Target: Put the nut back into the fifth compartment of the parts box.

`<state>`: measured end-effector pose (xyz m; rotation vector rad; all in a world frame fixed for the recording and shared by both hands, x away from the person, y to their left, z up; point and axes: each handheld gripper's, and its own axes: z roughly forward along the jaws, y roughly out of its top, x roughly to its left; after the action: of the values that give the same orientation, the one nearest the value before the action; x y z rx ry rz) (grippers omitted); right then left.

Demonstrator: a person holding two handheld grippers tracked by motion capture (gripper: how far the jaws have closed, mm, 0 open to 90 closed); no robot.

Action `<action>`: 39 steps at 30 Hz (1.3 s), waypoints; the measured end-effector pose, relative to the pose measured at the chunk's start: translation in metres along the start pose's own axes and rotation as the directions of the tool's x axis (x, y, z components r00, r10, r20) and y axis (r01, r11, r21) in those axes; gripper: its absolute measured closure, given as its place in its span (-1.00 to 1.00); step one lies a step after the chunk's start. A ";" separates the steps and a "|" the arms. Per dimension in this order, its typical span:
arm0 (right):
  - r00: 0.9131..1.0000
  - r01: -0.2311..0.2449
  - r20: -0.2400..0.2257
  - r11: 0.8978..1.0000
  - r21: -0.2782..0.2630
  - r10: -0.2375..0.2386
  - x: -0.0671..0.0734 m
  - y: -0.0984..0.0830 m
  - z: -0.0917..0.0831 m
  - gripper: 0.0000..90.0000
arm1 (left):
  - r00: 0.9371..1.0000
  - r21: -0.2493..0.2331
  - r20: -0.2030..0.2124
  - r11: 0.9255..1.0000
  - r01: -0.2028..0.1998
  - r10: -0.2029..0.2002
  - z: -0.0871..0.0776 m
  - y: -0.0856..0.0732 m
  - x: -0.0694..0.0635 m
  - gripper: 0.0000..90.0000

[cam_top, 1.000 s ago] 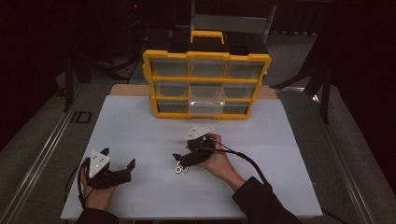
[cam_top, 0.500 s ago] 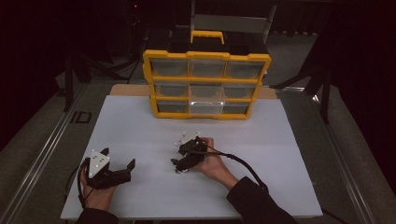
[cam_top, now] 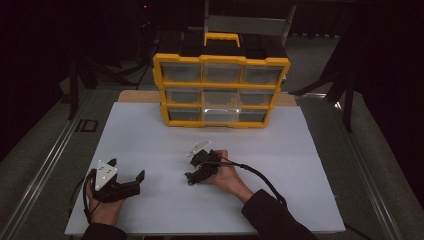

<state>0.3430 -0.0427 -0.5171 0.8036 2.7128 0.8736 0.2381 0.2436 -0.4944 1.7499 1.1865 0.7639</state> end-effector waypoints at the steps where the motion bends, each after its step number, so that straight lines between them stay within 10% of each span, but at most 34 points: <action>1: 1.000 -0.004 0.001 1.000 0.003 0.004 -0.001 0.000 0.000 -0.49 | 1.000 -0.001 0.000 1.000 0.000 0.000 0.000 0.000 0.000 -1.00; 21: 0.997 -0.055 0.050 0.997 0.045 0.053 -0.019 -0.011 -0.009 -0.45 | 1.000 0.003 -0.005 1.000 0.002 -0.002 0.000 0.000 0.000 -1.00; 39: 0.998 0.051 -0.033 0.993 0.103 -0.048 -0.016 -0.013 -0.014 0.26 | 1.000 0.013 -0.008 1.000 0.003 -0.003 0.001 0.000 0.000 -1.00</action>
<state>0.3462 -0.0669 -0.5131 0.7446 2.8114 0.7461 0.2390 0.2434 -0.4952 1.7569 1.2016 0.7640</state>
